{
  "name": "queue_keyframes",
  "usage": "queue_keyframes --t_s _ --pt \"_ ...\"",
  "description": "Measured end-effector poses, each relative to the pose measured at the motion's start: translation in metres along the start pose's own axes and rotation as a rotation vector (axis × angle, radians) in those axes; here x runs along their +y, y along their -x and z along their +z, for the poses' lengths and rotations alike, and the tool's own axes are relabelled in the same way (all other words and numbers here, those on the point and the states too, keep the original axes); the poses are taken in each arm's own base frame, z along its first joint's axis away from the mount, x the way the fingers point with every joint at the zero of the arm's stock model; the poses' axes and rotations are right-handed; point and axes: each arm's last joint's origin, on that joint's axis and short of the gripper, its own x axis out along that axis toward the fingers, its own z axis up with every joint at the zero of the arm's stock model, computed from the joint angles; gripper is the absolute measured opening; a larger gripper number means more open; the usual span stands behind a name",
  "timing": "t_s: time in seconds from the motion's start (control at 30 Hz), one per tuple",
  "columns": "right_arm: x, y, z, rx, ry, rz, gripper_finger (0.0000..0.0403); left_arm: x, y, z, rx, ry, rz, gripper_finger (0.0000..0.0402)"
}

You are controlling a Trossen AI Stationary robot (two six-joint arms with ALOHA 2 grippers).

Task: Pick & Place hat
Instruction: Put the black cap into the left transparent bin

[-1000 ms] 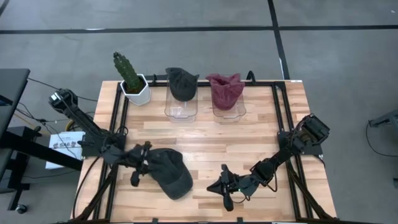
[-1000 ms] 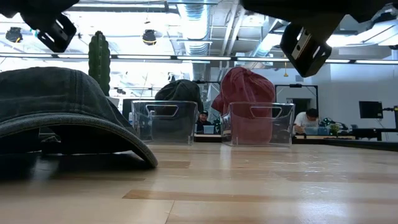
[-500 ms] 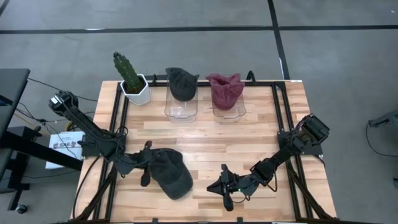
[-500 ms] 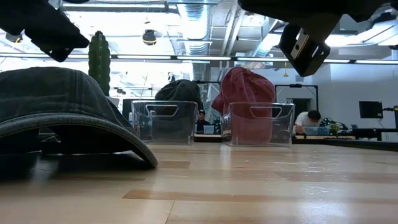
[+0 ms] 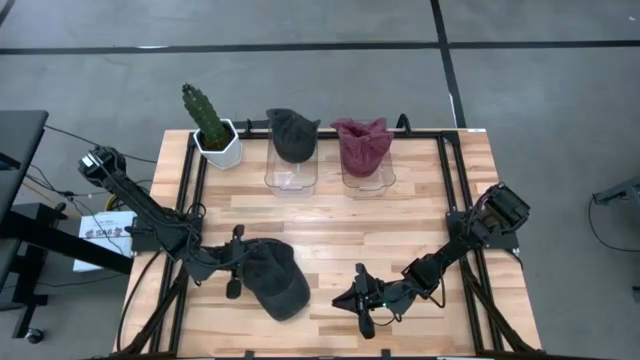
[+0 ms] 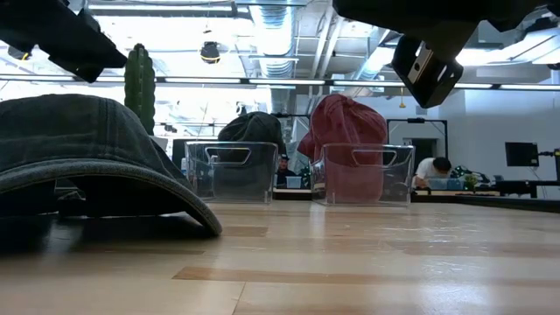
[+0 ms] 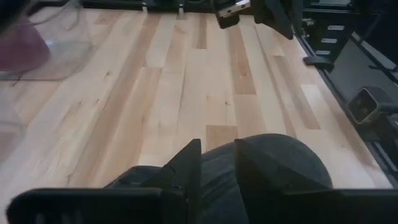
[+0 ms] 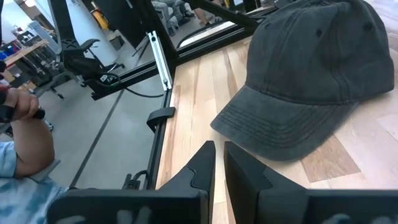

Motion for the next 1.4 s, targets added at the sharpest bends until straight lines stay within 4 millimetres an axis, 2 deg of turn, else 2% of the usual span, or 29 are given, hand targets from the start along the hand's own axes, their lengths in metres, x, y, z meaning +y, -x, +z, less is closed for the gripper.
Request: queue_keyframes --t_s 0.17,0.33,0.53,0.67,0.87,1.03,1.13,1.27,1.4 --pt "0.0 0.0 0.0 0.0 0.0 0.0 0.0029 0.009 0.0 -0.005 0.003 -0.015 0.177 0.0092" --pt "0.0 0.0 0.0 0.0 0.0 -0.001 0.0029 0.026 -0.005 -0.006 0.033 0.078 0.289 0.0092" --pt "-0.002 -0.001 0.002 -0.015 0.004 -0.02 0.0031 0.04 -0.002 0.002 0.058 0.125 0.245 0.0092" --pt "-0.008 -0.004 0.005 -0.023 0.063 -0.036 0.0033 0.062 0.013 0.006 0.13 0.234 0.17 0.0092" --pt "-0.025 -0.012 0.015 -0.029 0.173 -0.083 0.0033 0.092 0.039 0.011 0.145 0.4 0.114 0.0092" --pt "-0.048 -0.016 0.005 0.212 0.287 -0.073 0.0033 0.098 0.046 0.012 0.177 0.518 -0.018 0.0092" --pt "-0.062 -0.015 -0.002 0.311 0.321 -0.155 0.0033 0.099 0.046 0.005 0.253 0.546 0.0 0.0092" --pt "-0.073 -0.022 0.012 0.216 0.361 -0.218 0.0033 0.1 0.045 -0.007 0.378 0.58 0.07 0.0092" --pt "-0.084 -0.029 0.031 0.126 0.368 -0.142 0.0033 0.099 0.038 -0.022 0.461 0.685 0.09 0.0092"
